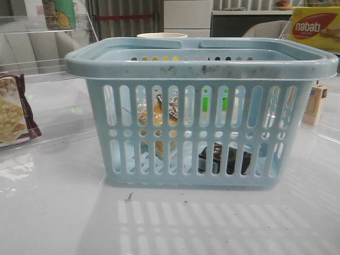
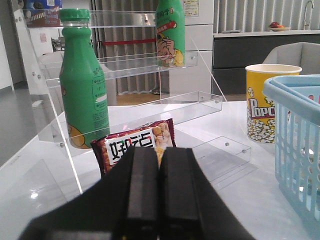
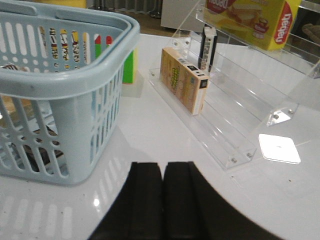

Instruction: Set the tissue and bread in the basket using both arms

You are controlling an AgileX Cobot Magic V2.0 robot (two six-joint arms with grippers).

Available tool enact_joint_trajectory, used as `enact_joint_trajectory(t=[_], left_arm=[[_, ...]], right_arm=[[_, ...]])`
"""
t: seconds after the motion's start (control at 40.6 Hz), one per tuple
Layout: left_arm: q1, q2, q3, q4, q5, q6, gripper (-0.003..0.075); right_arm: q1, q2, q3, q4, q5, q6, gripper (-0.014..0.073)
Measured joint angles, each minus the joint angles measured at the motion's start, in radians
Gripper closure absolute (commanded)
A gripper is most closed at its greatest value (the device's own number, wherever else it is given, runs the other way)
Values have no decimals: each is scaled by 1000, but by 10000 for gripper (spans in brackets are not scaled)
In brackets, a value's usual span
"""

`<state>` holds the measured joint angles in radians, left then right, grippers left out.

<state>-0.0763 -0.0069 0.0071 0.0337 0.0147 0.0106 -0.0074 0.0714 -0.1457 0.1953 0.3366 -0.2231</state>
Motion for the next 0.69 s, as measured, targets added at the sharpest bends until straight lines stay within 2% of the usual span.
enact_joint_trajectory(t=[0.32, 0.69], left_arm=[[0, 0, 0, 0, 0, 0, 630], [0, 0, 0, 0, 0, 0, 630]], right_arm=[[-29, -82, 168, 9, -121, 0, 537], [-6, -82, 175, 34, -222, 0, 537]])
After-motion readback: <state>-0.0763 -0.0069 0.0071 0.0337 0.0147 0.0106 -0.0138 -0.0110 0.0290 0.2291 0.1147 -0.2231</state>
